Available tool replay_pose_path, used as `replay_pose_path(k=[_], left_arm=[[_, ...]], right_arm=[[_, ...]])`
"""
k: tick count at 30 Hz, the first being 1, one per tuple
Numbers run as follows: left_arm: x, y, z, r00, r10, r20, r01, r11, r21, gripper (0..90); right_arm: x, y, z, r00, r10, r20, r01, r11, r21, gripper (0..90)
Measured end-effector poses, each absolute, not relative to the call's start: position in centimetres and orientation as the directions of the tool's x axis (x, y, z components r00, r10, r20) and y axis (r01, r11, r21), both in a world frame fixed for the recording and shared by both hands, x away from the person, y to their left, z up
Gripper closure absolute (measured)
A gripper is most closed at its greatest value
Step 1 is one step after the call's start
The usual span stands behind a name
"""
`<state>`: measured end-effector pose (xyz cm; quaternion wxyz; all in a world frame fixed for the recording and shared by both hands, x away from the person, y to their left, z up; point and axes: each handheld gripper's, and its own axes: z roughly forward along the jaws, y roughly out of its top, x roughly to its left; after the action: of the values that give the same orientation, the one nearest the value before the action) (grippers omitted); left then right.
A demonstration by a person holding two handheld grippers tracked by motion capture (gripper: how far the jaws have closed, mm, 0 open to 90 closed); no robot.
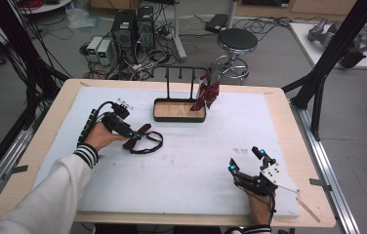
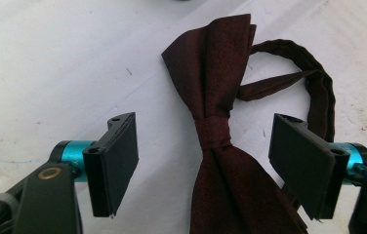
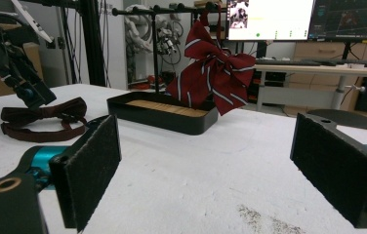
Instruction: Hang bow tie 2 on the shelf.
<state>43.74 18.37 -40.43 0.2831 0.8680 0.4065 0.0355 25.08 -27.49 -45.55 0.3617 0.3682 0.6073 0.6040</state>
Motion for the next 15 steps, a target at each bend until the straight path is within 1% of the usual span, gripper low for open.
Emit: replay_pose_path(k=[2, 6, 11, 15], left_arm=[[43.8, 18.32, -40.55, 0.67, 0.726, -0.159, 0.685, -0.521, 0.508, 27.3], [43.92, 18.09, -40.77, 0.663, 0.731, -0.16, 0.69, -0.515, 0.508, 29.2], [44.11, 17.89, -41.16, 0.66, 0.732, -0.168, 0.702, -0.521, 0.486, 29.4], [44.11, 17.66, -41.21, 0.663, 0.73, -0.165, 0.699, -0.525, 0.485, 34.2]], right_arm=[[25.1, -27.52, -45.54, -0.467, 0.884, 0.001, 0.007, 0.003, 1.0, 10.5], [25.1, -27.53, -45.54, -0.466, 0.885, 0.001, 0.007, 0.003, 1.0, 10.5], [25.1, -27.52, -45.54, -0.466, 0.885, 0.001, 0.006, 0.002, 1.0, 10.5], [25.09, -27.52, -45.54, -0.467, 0.884, 0.001, 0.006, 0.002, 1.0, 10.5]])
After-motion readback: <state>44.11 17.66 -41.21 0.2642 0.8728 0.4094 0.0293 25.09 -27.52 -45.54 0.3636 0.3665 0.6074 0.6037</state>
